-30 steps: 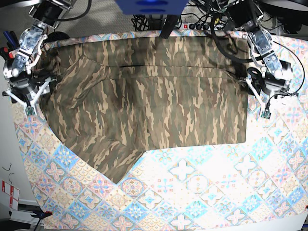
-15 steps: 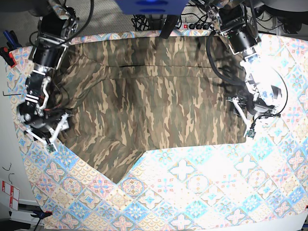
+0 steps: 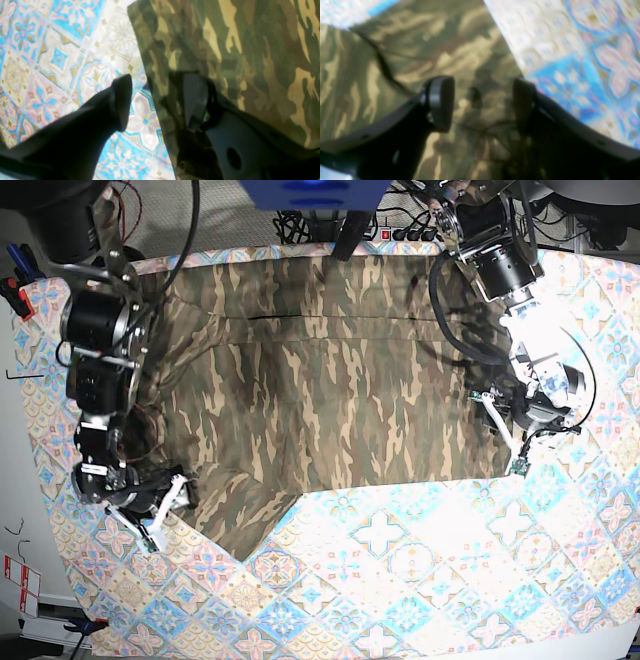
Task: Fold the T-shirt properly
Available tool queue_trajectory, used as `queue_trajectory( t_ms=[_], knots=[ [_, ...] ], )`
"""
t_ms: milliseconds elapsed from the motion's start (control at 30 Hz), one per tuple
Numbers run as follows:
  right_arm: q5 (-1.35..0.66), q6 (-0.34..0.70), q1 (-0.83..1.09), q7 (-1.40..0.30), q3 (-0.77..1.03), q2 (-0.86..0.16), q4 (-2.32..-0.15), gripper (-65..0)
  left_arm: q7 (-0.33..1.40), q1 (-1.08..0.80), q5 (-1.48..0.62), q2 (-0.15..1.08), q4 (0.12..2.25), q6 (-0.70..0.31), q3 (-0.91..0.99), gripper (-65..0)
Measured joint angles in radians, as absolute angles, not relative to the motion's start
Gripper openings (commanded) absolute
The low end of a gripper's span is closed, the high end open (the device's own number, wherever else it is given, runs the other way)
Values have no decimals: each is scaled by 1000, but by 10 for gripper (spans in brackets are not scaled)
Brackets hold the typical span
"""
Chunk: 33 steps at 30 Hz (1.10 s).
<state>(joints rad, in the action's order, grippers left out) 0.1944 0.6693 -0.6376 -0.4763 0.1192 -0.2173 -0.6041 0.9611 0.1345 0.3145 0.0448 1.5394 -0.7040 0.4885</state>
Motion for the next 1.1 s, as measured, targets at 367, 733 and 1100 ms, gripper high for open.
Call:
queue_trajectory(
  t_ms=[367, 733, 1100],
  knots=[
    [318, 585, -815, -102, 120, -218, -130, -278, 959, 111, 315, 47, 1540, -704, 490, -321],
    [442, 414, -730, -17, 168, -257, -115, -278, 953, 102, 310, 47, 1539, -703, 548, -322],
    [426, 392, -669, 27, 179, -317, -129, -278, 957, 97, 312, 46, 1540, -704, 554, -322]
  ],
)
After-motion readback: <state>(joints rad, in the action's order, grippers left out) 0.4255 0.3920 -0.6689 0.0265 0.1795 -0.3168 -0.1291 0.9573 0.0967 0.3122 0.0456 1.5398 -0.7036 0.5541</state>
